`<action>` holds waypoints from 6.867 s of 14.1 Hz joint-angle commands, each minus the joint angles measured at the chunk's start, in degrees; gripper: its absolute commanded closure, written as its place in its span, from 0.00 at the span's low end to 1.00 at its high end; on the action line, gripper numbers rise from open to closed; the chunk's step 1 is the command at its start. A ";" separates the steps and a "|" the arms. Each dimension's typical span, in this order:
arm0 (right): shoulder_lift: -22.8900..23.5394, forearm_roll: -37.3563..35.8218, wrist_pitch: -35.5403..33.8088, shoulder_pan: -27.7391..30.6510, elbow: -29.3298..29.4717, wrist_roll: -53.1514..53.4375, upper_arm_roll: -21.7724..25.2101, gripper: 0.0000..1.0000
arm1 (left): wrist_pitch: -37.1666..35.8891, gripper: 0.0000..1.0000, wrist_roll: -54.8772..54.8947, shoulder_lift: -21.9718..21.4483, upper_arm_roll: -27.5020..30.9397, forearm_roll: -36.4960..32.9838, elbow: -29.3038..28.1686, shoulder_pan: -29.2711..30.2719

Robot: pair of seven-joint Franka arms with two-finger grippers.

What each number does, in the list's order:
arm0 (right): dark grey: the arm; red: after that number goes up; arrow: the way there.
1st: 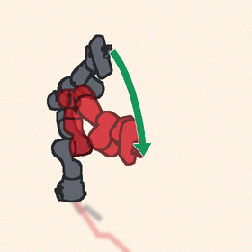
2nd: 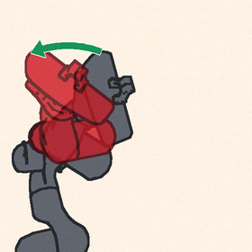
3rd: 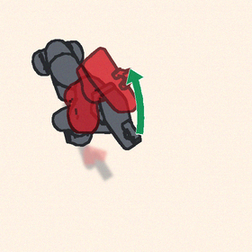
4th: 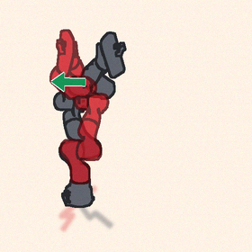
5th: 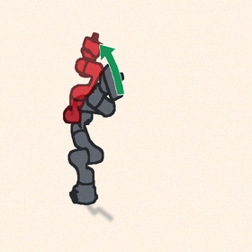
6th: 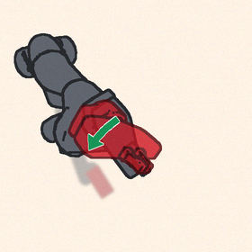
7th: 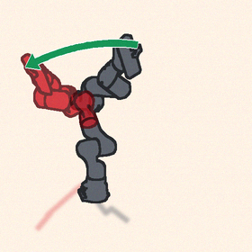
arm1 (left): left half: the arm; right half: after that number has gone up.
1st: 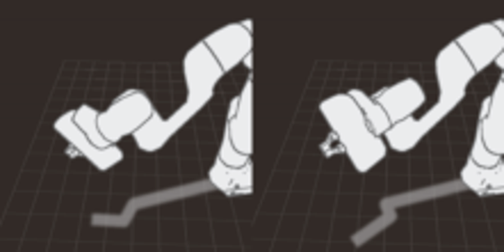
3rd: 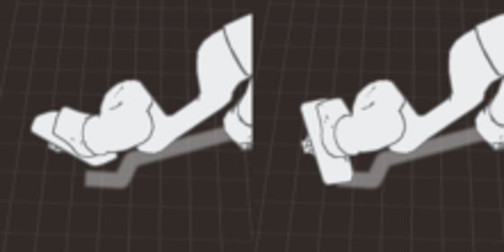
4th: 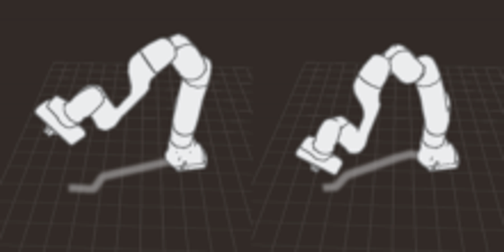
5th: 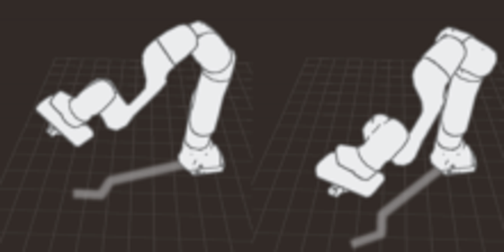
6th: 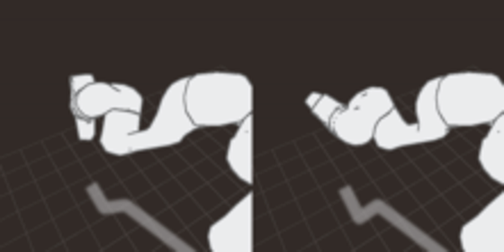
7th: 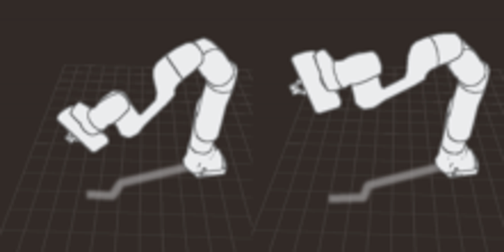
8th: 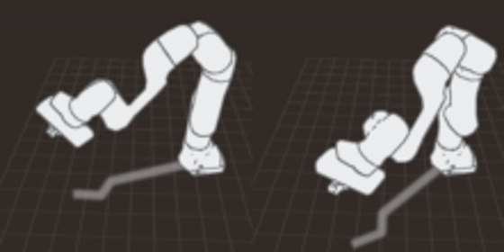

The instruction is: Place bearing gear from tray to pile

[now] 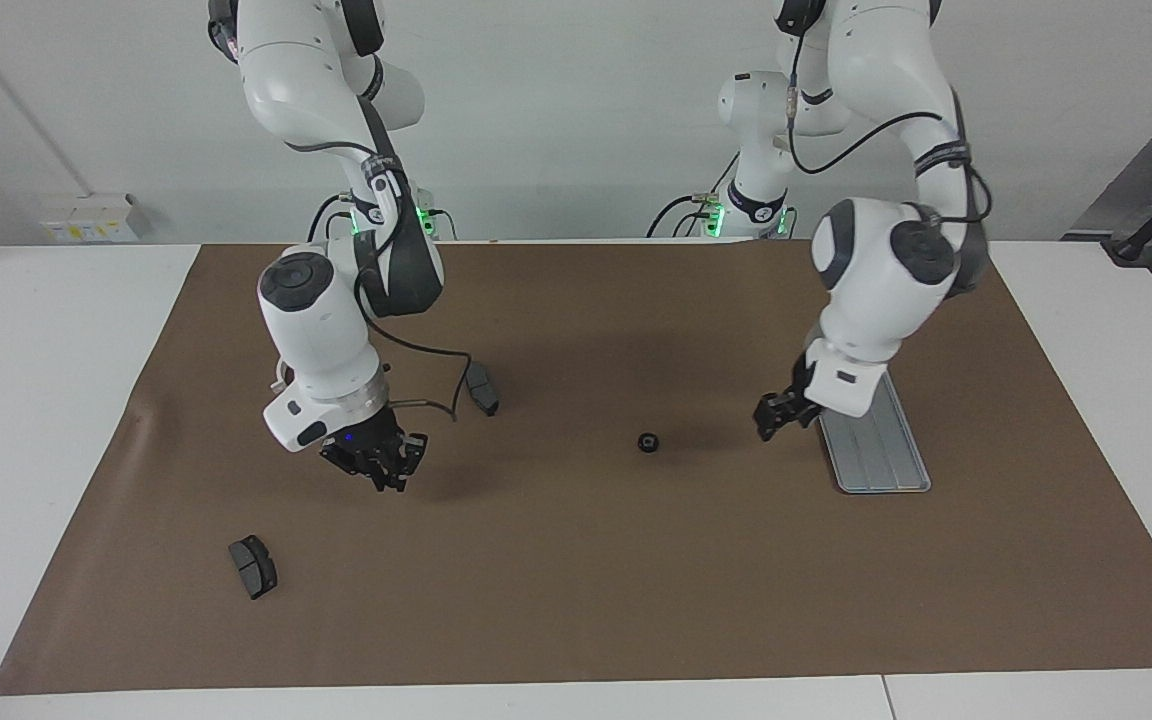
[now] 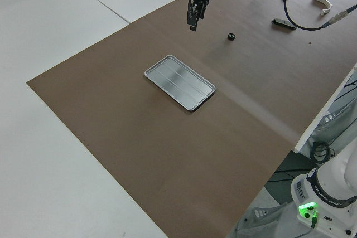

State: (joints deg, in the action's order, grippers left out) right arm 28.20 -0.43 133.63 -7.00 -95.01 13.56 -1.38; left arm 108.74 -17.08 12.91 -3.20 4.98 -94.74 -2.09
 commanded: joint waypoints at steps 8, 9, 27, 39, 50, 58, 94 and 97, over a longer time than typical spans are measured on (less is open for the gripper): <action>0.90 1.66 5.86 0.15 -3.43 -1.96 0.41 0.00 | -19.25 0.22 11.37 -16.68 -1.45 -7.97 -1.32 4.29; -0.06 1.57 4.99 -0.20 -3.34 -1.88 0.32 0.00 | -18.92 0.21 11.46 -17.12 -1.72 -7.88 -2.19 3.16; 12.93 -32.35 -2.85 -8.55 13.26 52.61 -29.03 0.00 | -10.66 0.00 16.55 -19.68 -1.81 -7.00 -8.79 2.45; 18.55 -42.72 -0.65 -11.28 14.06 52.00 -29.21 0.01 | -9.95 0.00 15.94 -19.59 -1.37 -3.04 -8.62 3.41; 18.47 -41.94 -2.93 -11.37 14.06 52.00 -30.35 0.35 | -9.95 0.00 15.94 -19.59 -1.37 -3.04 -8.62 3.32; 18.39 -42.11 -3.46 -11.37 14.15 52.09 -30.35 1.00 | -9.95 0.00 15.94 -19.59 -1.37 -3.04 -8.62 3.32; -20.72 1.92 1.57 -3.55 -23.05 0.41 5.24 0.00 | -9.95 0.00 15.94 -19.59 -1.37 -3.04 -8.62 3.32; -21.78 1.13 -7.56 -1.27 -15.76 0.15 5.42 0.00 | -9.95 0.00 15.94 -19.59 -1.37 -3.04 -8.62 3.32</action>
State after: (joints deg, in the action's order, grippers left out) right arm 7.24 -0.05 131.47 -10.19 -115.13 13.92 4.06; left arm 98.09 -1.21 -5.19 -4.71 1.24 -101.66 1.09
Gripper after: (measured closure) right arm 0.000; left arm 0.000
